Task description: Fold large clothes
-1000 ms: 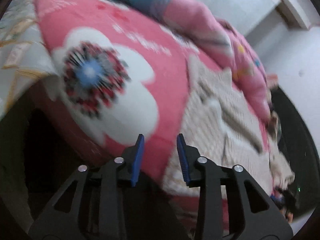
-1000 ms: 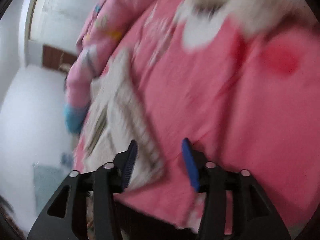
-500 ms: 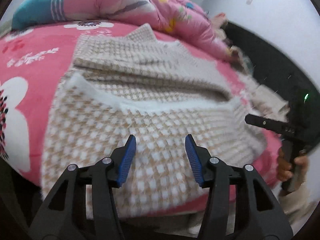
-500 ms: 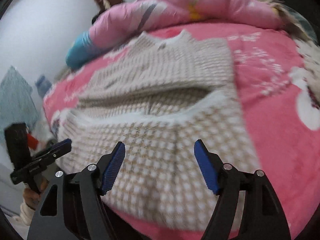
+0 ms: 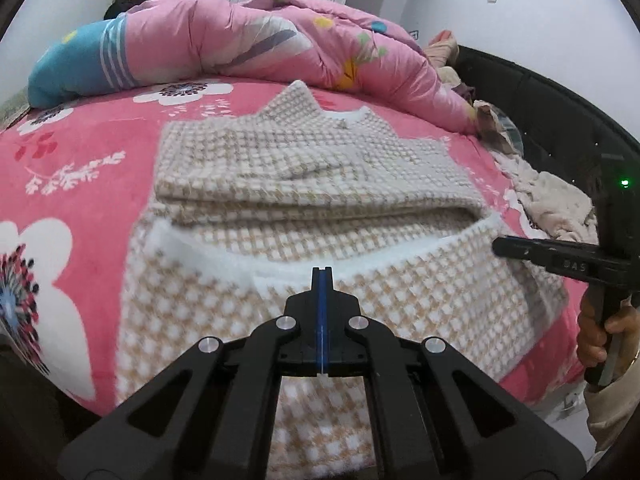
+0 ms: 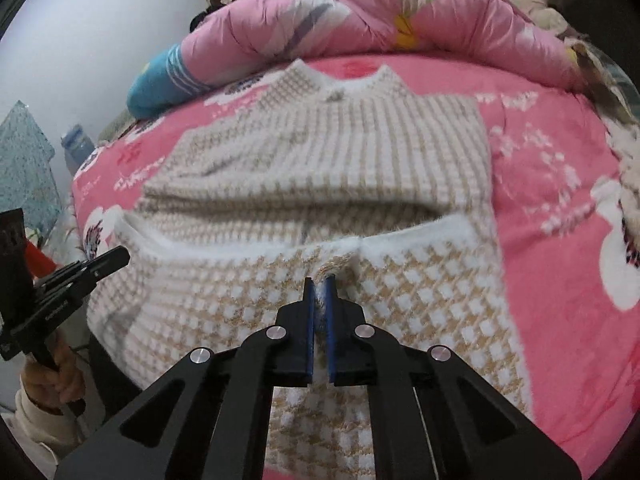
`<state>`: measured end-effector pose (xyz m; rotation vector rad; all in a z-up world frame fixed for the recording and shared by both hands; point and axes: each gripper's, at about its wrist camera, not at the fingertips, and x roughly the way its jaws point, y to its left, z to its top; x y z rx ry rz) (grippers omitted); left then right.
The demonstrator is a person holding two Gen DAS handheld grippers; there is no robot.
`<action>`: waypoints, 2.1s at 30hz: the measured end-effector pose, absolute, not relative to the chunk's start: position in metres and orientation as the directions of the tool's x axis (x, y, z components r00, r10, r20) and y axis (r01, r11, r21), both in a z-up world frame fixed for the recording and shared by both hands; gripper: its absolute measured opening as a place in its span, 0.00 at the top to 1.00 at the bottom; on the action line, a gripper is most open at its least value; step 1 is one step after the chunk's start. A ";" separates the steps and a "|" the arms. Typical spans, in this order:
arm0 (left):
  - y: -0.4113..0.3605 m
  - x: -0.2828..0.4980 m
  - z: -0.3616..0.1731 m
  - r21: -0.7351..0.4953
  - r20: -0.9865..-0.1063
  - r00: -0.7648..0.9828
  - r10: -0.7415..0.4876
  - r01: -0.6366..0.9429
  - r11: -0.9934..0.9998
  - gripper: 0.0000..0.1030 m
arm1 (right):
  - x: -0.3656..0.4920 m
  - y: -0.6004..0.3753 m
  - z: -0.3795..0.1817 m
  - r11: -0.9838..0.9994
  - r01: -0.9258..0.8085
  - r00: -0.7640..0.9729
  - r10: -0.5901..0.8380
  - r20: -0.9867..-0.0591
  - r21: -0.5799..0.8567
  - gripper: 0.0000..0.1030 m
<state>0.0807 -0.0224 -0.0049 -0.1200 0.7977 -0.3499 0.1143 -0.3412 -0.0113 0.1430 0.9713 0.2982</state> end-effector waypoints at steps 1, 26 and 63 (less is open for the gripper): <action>-0.020 0.083 -0.005 -0.246 -0.686 0.635 -0.356 0.258 0.934 1.00 | 0.116 -0.342 -0.010 0.950 -0.184 0.533 0.313 -0.786 0.253 0.95; 0.054 0.111 -0.041 -0.234 -0.707 0.689 -0.159 -0.016 0.972 0.99 | 0.145 -0.345 -0.041 0.981 -0.121 0.518 0.191 -0.834 0.150 0.76; 0.014 0.079 -0.042 -0.411 -0.689 0.569 -0.449 0.204 0.889 0.97 | 0.142 -0.372 -0.042 0.999 0.007 0.484 0.030 -0.874 0.038 0.60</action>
